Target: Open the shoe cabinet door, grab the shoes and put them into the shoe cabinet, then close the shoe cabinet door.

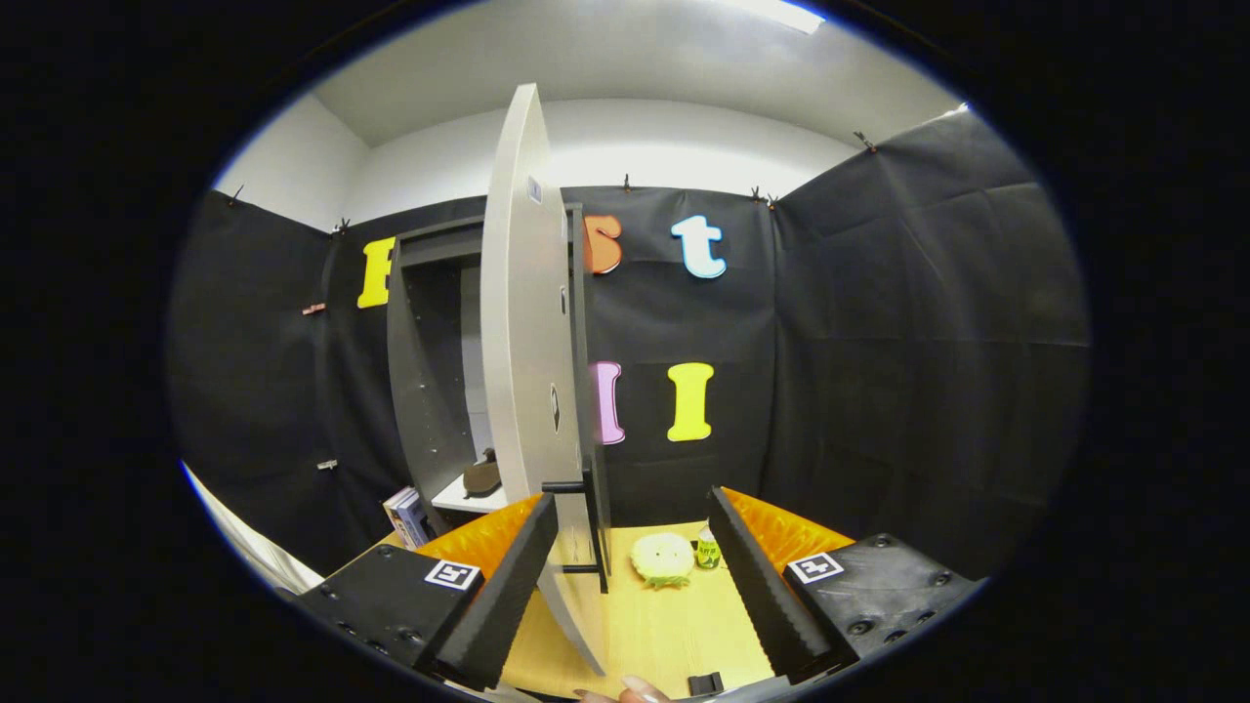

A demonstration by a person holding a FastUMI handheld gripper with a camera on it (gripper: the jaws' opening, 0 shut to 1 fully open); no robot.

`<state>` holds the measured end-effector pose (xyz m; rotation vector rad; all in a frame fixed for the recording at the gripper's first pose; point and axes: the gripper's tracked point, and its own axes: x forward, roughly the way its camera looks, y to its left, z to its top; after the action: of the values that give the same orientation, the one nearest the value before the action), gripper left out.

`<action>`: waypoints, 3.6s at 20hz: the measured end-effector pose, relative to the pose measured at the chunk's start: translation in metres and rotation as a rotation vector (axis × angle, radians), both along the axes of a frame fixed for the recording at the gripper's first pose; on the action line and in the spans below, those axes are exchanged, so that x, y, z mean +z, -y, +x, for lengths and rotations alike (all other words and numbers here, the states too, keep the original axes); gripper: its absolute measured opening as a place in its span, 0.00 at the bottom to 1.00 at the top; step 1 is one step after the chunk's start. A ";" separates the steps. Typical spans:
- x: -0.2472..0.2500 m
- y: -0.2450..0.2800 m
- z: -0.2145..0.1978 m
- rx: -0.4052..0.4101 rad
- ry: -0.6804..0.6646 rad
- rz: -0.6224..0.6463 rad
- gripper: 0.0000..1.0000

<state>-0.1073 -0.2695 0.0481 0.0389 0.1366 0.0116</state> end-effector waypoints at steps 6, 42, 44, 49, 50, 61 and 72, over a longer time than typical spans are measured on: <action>-0.005 -0.007 0.009 0.071 -0.018 0.022 0.99; -0.035 -0.284 0.062 0.104 0.015 0.027 0.99; -0.037 -0.282 0.061 0.120 0.019 0.020 0.99; -0.041 -0.287 0.062 0.136 -0.001 0.011 0.99; -0.040 -0.288 0.062 0.137 0.000 0.016 0.99; -0.032 -0.289 0.060 0.127 0.016 -0.012 0.99; -0.032 -0.288 0.059 0.128 0.028 -0.019 0.99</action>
<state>-0.0487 0.0181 0.0166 0.0106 0.1113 0.1387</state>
